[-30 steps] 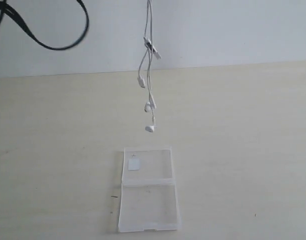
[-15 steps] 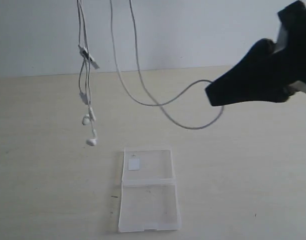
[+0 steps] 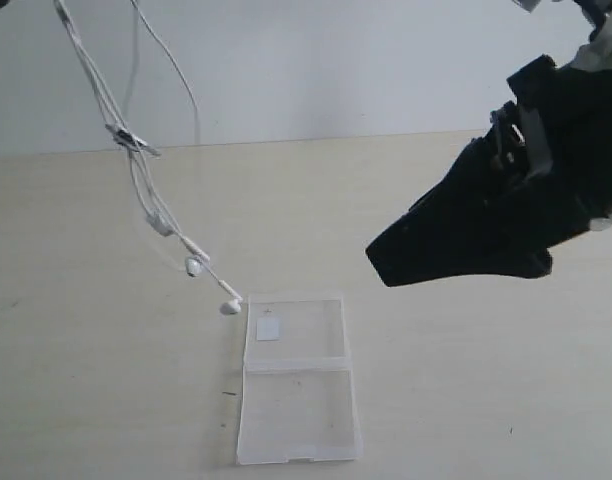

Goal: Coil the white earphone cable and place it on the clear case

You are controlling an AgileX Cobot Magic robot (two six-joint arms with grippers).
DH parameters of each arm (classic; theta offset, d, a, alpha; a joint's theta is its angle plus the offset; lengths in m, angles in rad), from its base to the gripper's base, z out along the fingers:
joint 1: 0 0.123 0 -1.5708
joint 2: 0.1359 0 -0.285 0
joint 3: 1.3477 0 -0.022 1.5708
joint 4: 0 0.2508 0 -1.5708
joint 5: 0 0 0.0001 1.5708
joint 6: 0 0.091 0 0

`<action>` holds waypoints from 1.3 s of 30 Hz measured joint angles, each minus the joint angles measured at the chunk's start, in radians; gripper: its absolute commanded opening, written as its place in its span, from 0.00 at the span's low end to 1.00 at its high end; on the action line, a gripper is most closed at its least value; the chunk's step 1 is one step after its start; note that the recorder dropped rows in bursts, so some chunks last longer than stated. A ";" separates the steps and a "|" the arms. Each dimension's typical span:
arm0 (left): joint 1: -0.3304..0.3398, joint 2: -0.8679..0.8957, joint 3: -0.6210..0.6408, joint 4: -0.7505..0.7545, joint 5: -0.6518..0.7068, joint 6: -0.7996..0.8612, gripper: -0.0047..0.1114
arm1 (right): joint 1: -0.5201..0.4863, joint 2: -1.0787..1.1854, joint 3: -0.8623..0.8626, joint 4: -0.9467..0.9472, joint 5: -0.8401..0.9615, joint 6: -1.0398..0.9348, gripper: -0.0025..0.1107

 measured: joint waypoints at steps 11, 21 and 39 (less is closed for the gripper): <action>0.000 -0.016 0.000 -0.351 0.122 0.402 0.04 | 0.000 -0.060 0.000 -0.022 -0.117 -0.032 0.63; 0.000 -0.045 0.000 -0.566 0.240 0.670 0.04 | 0.000 0.074 0.000 0.336 -0.098 -0.501 0.63; 0.000 -0.107 -0.002 -0.656 0.265 0.719 0.04 | 0.180 0.497 -0.008 0.947 -0.211 -1.182 0.63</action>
